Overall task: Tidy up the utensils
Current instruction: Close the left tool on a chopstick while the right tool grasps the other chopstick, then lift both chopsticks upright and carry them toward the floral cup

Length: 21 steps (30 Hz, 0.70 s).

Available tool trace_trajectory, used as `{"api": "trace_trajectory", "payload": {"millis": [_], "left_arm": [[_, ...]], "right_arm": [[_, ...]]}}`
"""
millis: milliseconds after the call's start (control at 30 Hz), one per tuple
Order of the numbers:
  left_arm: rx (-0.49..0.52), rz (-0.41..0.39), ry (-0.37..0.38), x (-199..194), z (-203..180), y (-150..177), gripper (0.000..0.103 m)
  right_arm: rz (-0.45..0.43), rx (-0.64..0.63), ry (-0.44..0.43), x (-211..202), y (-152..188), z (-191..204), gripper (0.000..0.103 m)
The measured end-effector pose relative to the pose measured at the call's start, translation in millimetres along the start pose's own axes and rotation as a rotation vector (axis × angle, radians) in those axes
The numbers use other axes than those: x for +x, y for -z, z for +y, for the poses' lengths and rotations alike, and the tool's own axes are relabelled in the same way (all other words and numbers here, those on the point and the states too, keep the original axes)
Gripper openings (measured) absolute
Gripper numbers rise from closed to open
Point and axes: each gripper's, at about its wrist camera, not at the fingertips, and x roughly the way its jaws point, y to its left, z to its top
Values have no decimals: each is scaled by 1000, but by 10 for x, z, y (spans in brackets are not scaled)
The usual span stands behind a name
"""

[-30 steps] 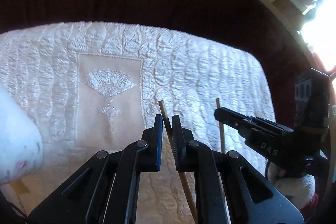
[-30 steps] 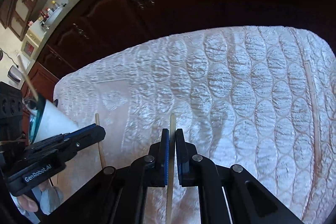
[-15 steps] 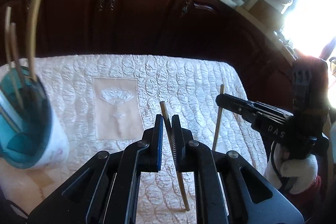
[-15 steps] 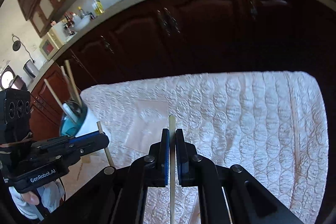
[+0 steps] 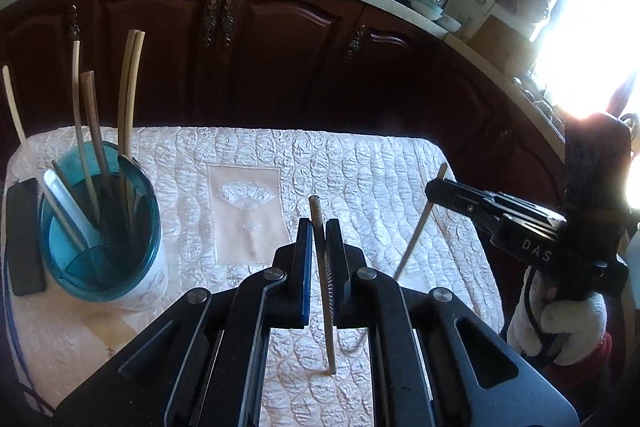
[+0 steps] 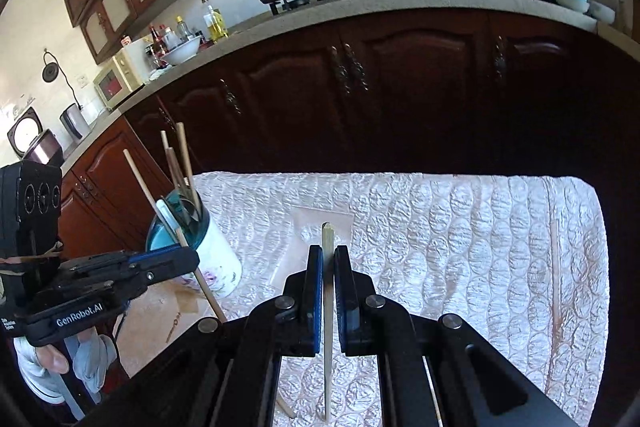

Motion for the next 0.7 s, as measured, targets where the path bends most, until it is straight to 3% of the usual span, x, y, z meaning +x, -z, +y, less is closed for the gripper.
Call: {"api": "trace_trajectory", "payload": {"millis": [700], "left_arm": [[-5,-67,13,-422,42,-51,4]], "right_arm": [[-59,-30,-3,-270,-62,181,5]]}}
